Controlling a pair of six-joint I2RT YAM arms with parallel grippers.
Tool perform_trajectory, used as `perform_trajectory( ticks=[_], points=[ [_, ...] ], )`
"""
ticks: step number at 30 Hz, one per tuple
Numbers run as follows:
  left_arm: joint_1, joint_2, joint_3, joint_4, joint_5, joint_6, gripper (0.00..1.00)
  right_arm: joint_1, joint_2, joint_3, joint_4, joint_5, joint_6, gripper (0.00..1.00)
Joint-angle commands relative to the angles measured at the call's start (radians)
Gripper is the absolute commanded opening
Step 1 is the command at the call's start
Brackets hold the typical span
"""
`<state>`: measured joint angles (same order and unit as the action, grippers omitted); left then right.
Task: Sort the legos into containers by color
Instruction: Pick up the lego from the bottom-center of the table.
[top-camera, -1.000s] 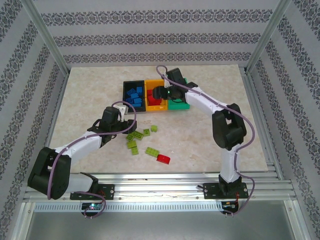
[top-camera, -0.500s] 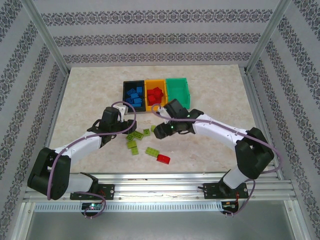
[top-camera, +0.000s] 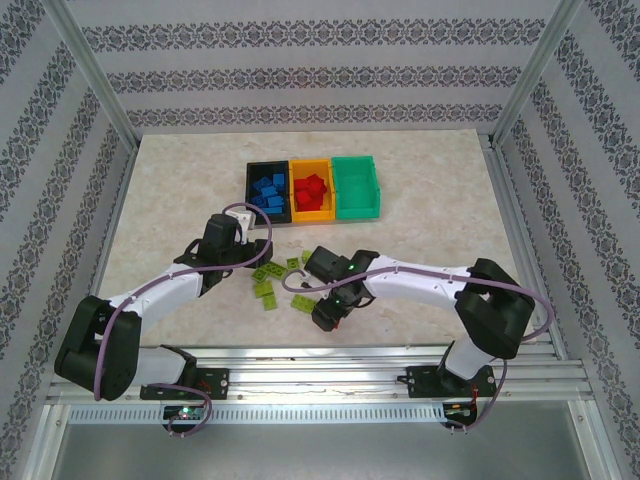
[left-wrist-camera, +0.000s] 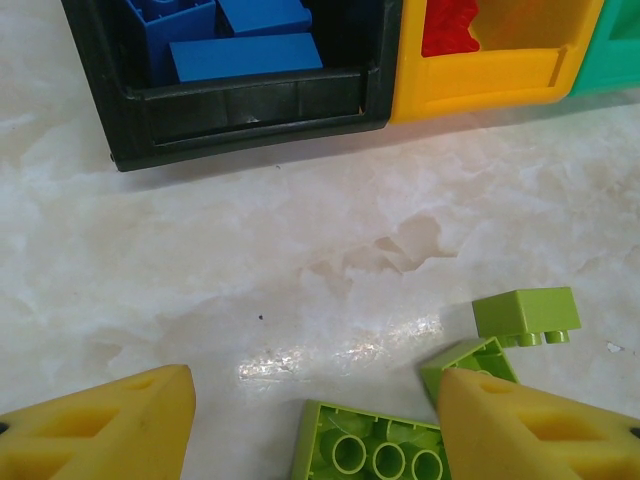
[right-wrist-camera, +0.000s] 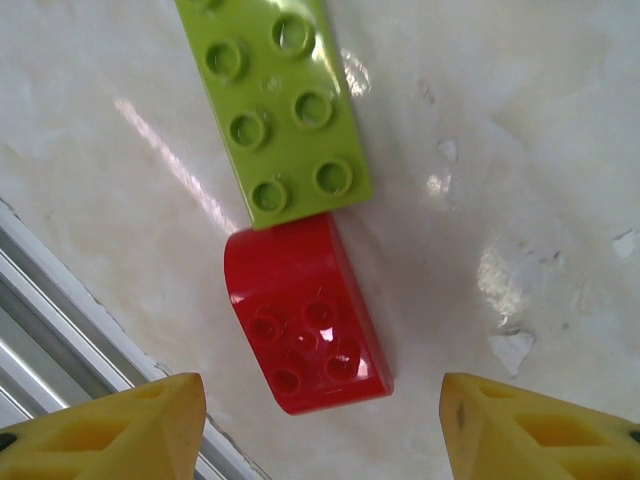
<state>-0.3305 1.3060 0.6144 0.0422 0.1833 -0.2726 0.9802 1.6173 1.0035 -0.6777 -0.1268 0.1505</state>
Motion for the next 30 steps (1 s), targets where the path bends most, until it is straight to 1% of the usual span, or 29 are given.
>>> perform_trajectory(
  ticks=[1, 11, 13, 19, 23, 30],
  points=[
    [0.015, -0.022, -0.011, 0.031, -0.001, 0.001, 0.65, 0.015, 0.041, -0.005, -0.024, 0.042, 0.003, 0.63],
    [0.016, -0.018, -0.011, 0.030, -0.006, 0.003, 0.65, 0.041, 0.120, 0.036, -0.010, 0.035, -0.009, 0.62],
    [0.015, -0.019, -0.009, 0.029, -0.003, 0.003, 0.65, 0.044, 0.132, 0.038, -0.002, 0.029, -0.011, 0.60],
    [0.016, -0.014, -0.010, 0.033, 0.000, 0.001, 0.65, 0.047, 0.161, 0.045, -0.008, 0.018, -0.015, 0.47],
    [0.015, -0.005, -0.011, 0.039, 0.005, -0.001, 0.65, 0.046, 0.146, 0.038, -0.009, 0.021, -0.011, 0.31],
    [0.016, -0.003, -0.009, 0.038, 0.006, 0.000, 0.65, 0.035, 0.075, 0.014, 0.010, 0.029, 0.001, 0.27]
  ],
)
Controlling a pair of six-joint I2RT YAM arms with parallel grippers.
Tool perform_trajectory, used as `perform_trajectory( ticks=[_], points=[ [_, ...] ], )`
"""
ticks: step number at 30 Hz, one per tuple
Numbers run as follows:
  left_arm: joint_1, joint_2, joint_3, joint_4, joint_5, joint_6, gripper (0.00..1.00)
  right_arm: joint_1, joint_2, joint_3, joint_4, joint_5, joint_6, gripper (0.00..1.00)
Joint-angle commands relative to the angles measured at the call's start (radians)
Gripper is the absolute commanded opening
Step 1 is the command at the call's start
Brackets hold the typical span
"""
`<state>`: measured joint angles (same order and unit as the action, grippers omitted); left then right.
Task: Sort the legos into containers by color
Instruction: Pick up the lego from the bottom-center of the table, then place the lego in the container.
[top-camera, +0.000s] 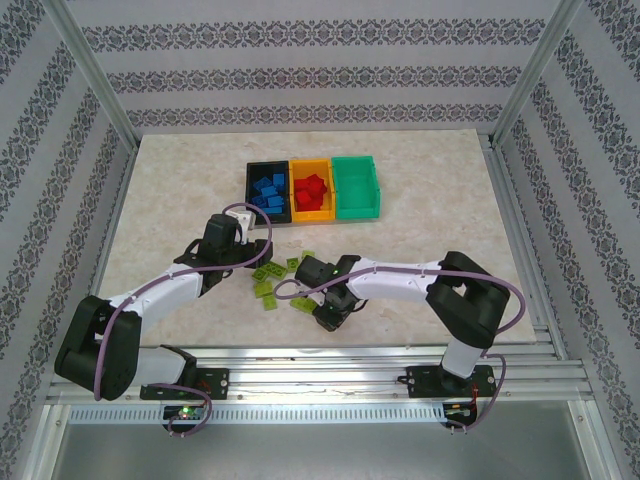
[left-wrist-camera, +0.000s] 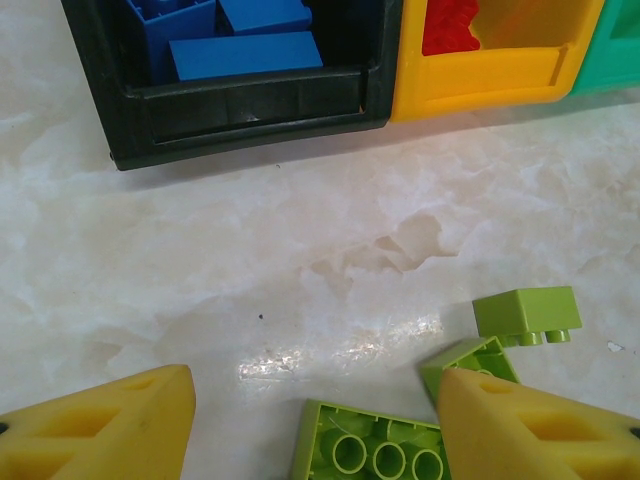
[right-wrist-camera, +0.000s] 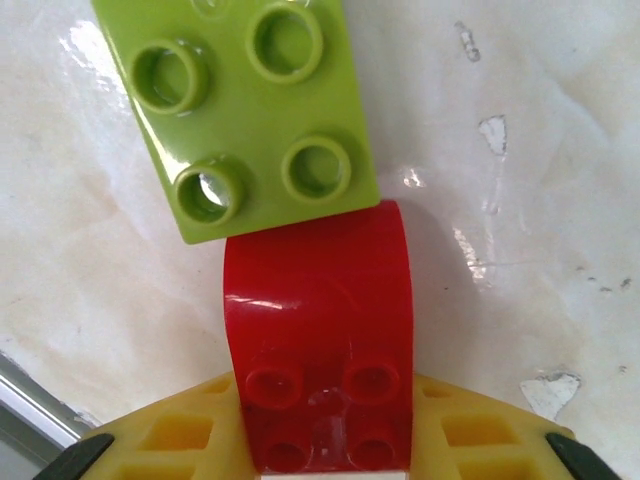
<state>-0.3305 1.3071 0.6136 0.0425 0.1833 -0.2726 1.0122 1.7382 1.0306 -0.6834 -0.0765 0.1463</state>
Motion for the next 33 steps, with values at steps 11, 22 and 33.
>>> perform_trajectory(
  ticks=[11, 22, 33],
  points=[
    [0.016, 0.001, -0.003, 0.033, 0.011, -0.002, 0.65, -0.112, -0.193, -0.042, 0.110, -0.081, 0.049, 0.24],
    [0.016, 0.003, -0.004, 0.034, 0.019, -0.006, 0.65, -0.324, -0.191, 0.010, 0.467, -0.202, 0.227, 0.22],
    [0.015, 0.003, -0.004, 0.034, 0.028, -0.011, 0.65, -0.489, 0.129, 0.370, 0.555, -0.338, 0.330, 0.24]
  ],
)
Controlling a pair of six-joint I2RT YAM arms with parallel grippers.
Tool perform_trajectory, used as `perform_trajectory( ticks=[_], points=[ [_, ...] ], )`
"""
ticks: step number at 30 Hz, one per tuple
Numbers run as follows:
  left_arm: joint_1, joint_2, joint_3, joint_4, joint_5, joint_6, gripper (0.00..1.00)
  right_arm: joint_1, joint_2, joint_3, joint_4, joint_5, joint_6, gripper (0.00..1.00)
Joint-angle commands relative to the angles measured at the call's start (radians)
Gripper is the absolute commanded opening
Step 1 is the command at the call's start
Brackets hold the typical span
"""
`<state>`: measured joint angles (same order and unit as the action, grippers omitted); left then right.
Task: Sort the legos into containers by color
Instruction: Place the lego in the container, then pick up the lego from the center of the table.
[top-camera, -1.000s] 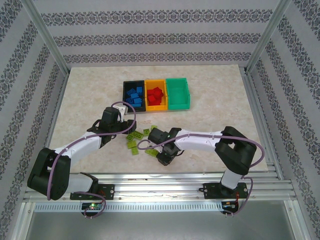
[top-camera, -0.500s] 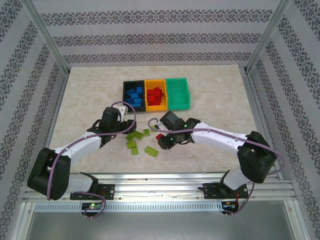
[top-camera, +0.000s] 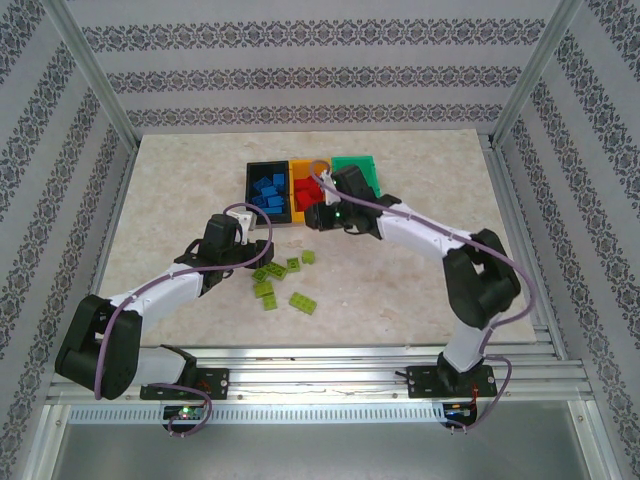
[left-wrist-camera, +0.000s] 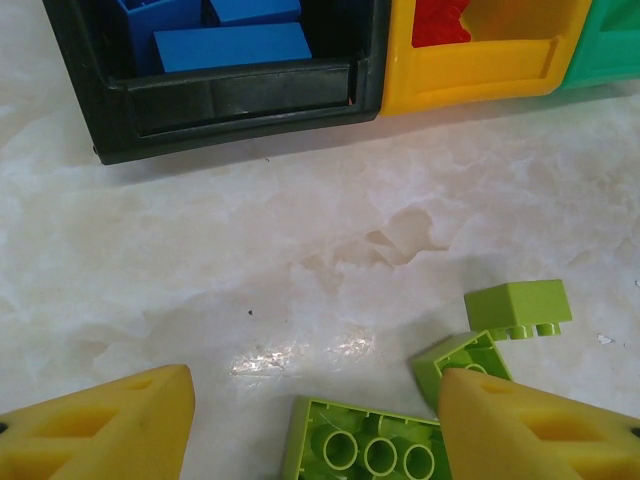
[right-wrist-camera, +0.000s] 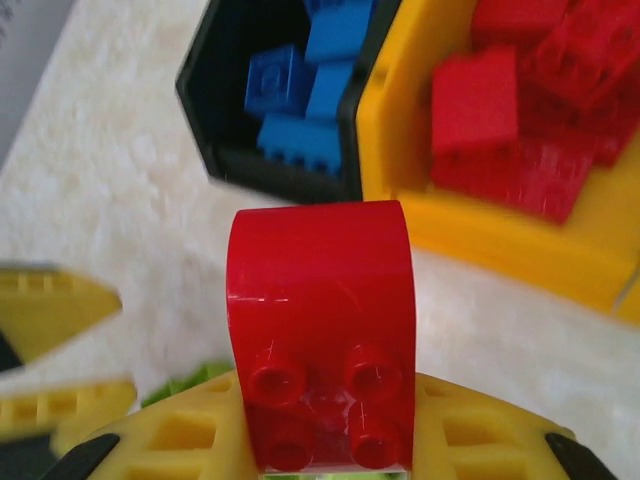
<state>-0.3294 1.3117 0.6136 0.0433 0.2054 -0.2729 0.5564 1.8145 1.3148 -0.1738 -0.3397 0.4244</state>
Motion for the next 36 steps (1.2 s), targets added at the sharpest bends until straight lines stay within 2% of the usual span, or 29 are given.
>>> perform_trajectory(
  ticks=[1, 3, 6, 8, 13, 17, 24, 26, 28, 36],
  points=[
    [0.015, -0.003, -0.003, 0.032, 0.003, -0.009, 0.65, -0.048, 0.085, 0.132, 0.041, -0.090, 0.060, 0.25],
    [0.014, -0.005, -0.004, 0.033, 0.003, -0.009, 0.65, -0.070, 0.137, 0.215, 0.019, -0.099, 0.065, 0.30],
    [0.015, -0.005, -0.003, 0.032, 0.008, -0.009, 0.65, -0.097, 0.224, 0.352, -0.054, -0.107, 0.065, 0.50],
    [0.014, -0.005, -0.002, 0.029, 0.007, -0.009, 0.65, -0.107, 0.249, 0.389, -0.066, -0.144, 0.094, 0.57],
    [0.014, -0.003, 0.000, 0.028, 0.008, -0.007, 0.65, -0.087, 0.188, 0.284, -0.011, -0.146, 0.097, 0.60],
    [0.014, 0.001, 0.000, 0.032, 0.014, -0.012, 0.65, -0.065, 0.093, 0.123, 0.015, -0.164, 0.063, 0.60],
    [0.014, 0.001, -0.002, 0.035, 0.014, -0.015, 0.66, 0.036, -0.074, -0.111, -0.146, -0.004, -0.153, 0.64],
    [0.014, 0.003, -0.003, 0.036, 0.015, -0.017, 0.66, 0.069, -0.081, -0.131, -0.188, 0.055, -0.198, 0.73],
    [0.015, 0.009, -0.001, 0.036, 0.016, -0.016, 0.66, 0.092, -0.072, -0.137, -0.212, 0.093, -0.216, 0.76],
    [0.015, 0.015, 0.004, 0.027, 0.010, -0.014, 0.66, 0.133, 0.038, -0.058, -0.218, 0.143, -0.181, 0.75]
  ],
)
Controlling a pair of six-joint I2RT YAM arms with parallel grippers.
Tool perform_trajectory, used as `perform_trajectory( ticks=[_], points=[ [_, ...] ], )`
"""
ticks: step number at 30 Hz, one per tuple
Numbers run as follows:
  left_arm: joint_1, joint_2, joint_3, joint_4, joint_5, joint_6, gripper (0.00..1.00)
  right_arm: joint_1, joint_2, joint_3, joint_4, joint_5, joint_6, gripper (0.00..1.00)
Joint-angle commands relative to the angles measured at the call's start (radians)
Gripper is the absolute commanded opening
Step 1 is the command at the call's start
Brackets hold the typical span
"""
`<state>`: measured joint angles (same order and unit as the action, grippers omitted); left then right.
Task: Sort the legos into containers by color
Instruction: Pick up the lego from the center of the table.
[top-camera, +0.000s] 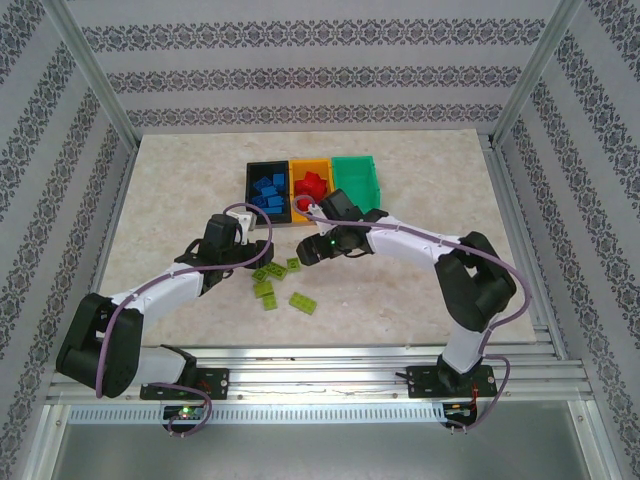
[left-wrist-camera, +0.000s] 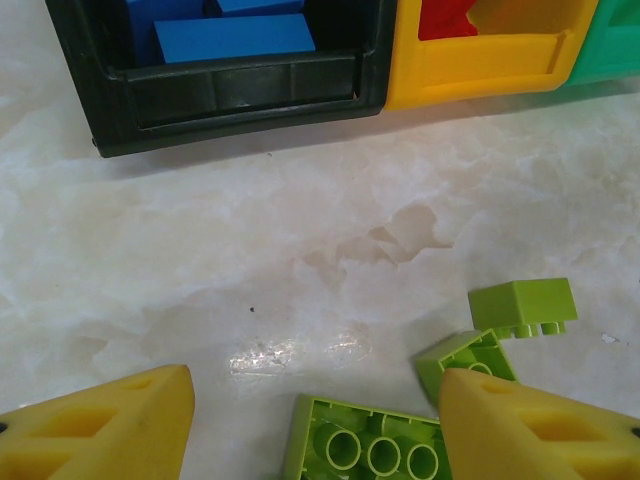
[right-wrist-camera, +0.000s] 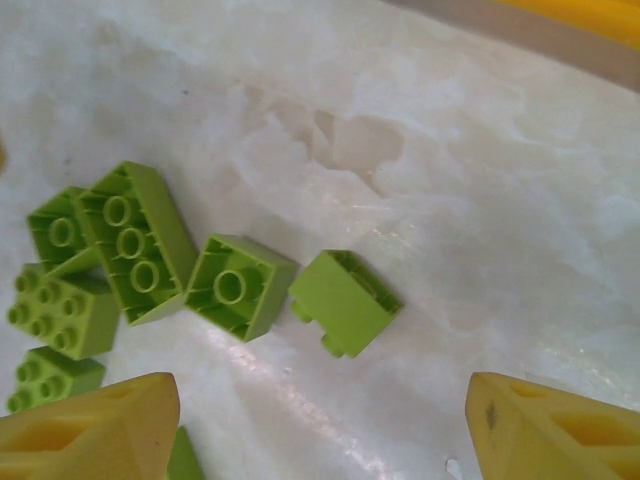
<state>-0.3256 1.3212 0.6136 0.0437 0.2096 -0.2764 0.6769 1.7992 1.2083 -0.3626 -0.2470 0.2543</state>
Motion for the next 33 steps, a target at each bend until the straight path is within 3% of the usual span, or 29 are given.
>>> perform_trajectory(
  ticks=[1, 12, 17, 24, 29, 33],
  points=[
    [0.010, 0.004, 0.005, 0.026, 0.006, -0.008, 0.66, 0.016, 0.069, 0.063, -0.032, 0.052, -0.008, 0.75],
    [0.010, -0.019, 0.002, 0.019, 0.004, -0.007, 0.66, 0.043, 0.178, 0.133, -0.076, 0.085, -0.013, 0.62],
    [0.010, -0.021, 0.001, 0.019, 0.004, -0.007, 0.66, 0.044, 0.179, 0.119, -0.074, 0.095, -0.016, 0.55],
    [0.011, -0.019, 0.002, 0.021, 0.004, -0.007, 0.66, 0.039, 0.175, 0.099, -0.045, 0.075, -0.008, 0.38],
    [0.011, -0.016, 0.002, 0.019, 0.003, -0.007, 0.66, 0.031, 0.164, 0.097, -0.028, 0.045, 0.006, 0.30],
    [0.011, -0.020, 0.002, 0.018, 0.003, -0.005, 0.66, 0.017, 0.121, 0.087, -0.013, 0.018, 0.023, 0.30]
  ],
)
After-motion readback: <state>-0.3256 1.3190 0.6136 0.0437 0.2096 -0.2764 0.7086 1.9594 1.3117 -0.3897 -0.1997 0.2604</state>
